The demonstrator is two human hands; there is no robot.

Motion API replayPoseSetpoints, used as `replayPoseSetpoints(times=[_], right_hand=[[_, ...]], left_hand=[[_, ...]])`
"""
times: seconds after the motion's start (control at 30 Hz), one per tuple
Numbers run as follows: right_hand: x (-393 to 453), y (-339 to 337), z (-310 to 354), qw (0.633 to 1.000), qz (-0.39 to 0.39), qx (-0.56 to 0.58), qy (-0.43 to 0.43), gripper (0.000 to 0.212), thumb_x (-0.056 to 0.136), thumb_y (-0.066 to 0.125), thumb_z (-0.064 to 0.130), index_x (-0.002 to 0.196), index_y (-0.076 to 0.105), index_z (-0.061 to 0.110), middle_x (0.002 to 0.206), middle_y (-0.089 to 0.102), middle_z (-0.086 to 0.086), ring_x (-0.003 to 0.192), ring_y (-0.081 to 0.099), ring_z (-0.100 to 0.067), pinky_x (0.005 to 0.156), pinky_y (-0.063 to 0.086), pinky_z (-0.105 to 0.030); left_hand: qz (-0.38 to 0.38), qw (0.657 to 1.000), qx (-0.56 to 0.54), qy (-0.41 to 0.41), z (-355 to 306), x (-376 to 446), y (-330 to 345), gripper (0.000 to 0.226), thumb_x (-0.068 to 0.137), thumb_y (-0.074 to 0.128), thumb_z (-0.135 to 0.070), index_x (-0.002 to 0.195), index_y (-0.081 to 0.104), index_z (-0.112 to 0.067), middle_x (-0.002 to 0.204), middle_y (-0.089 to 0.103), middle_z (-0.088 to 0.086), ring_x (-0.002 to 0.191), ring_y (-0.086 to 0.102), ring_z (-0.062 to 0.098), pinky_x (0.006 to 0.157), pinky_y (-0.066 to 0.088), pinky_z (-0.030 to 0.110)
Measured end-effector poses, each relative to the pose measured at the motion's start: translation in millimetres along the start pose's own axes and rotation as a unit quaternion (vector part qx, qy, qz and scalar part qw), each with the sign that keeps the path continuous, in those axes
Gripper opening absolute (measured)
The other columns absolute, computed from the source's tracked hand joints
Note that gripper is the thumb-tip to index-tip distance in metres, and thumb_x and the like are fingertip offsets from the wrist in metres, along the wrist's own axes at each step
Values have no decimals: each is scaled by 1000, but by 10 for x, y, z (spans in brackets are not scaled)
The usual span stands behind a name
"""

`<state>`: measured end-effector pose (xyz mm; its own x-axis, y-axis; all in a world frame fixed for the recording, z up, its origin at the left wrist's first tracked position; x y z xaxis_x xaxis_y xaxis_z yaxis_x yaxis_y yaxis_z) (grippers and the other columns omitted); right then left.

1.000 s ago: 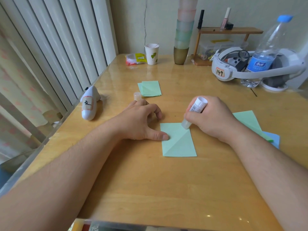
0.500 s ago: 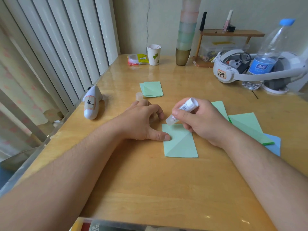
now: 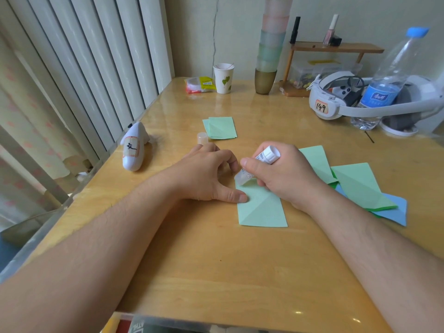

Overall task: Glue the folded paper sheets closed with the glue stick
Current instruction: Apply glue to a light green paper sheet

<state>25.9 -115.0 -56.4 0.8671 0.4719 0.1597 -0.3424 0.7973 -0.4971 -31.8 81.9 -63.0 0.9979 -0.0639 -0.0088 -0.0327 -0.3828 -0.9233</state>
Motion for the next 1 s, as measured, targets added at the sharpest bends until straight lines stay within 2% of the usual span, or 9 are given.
replayPoseSetpoints(times=[0.1, 0.2, 0.3, 0.4, 0.5, 0.7, 0.83, 1.0], right_hand=[[-7, 0, 5, 1000, 7, -9, -1, 30, 83, 78, 49, 75, 64, 23, 58, 67, 2, 57, 59, -13, 69, 57, -47], [-16, 1, 8, 1000, 12, -10, -3, 29, 84, 80, 46, 75, 67, 21, 58, 67, 3, 56, 60, -11, 70, 58, -47], [-22, -2, 15, 1000, 18, -9, -2, 26, 84, 81, 43, 76, 68, 22, 58, 66, 4, 57, 60, -11, 68, 56, -43], [-29, -44, 10, 999, 22, -26, 2, 21, 82, 81, 38, 76, 69, 22, 59, 63, 8, 58, 55, -10, 63, 47, -34], [-60, -153, -17, 998, 20, -59, 8, 19, 81, 81, 37, 76, 70, 23, 60, 60, 10, 59, 51, -8, 61, 42, -31], [-92, -407, -91, 996, 4, -80, 29, 16, 80, 81, 34, 77, 71, 21, 68, 67, -5, 59, 50, -12, 61, 40, -31], [-85, -447, -92, 994, -5, -99, 39, 17, 79, 80, 32, 75, 70, 20, 57, 58, 9, 52, 45, -5, 56, 37, -28], [-65, -444, -116, 994, -16, -101, 40, 18, 79, 79, 30, 74, 67, 18, 55, 55, 10, 51, 43, -6, 54, 36, -28]], left_hand=[[0, 1000, 2, 1, -5, -2, 2, 66, 60, 77, -84, 111, 47, -53, 107, 42, -18, 112, 38, 14, 95, 37, 29], [1, 1000, 5, 0, 3, 0, 1, 68, 60, 75, -86, 113, 48, -53, 107, 41, -18, 113, 37, 14, 96, 38, 29], [4, 1000, 4, -1, 11, 0, -1, 69, 59, 75, -86, 114, 49, -53, 108, 41, -18, 113, 37, 14, 96, 37, 29], [6, 1000, -1, 0, 13, -14, -2, 70, 59, 77, -85, 115, 52, -52, 109, 42, -18, 114, 37, 14, 96, 36, 27], [8, 1000, -3, -1, 12, -24, -4, 70, 59, 77, -85, 115, 53, -51, 110, 43, -17, 115, 37, 13, 97, 36, 27], [13, 1000, -5, -3, 12, -25, -10, 70, 60, 77, -84, 117, 53, -52, 113, 43, -16, 116, 37, 12, 100, 37, 29], [13, 1000, -3, -1, 16, -27, -6, 69, 59, 75, -85, 115, 51, -53, 113, 43, -17, 116, 37, 12, 102, 37, 30], [13, 1000, -4, -2, 16, -28, -4, 69, 58, 75, -86, 115, 51, -53, 113, 42, -17, 116, 36, 12, 100, 37, 30]])
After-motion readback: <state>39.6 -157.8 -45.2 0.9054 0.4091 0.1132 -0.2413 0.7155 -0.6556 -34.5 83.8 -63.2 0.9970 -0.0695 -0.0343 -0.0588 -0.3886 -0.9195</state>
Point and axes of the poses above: each hand's wrist, its own x-axis towards the middle knuckle, its own y-axis out of the palm, z = x × y, the point moved 1 cm from there along x, towards the middle knuckle
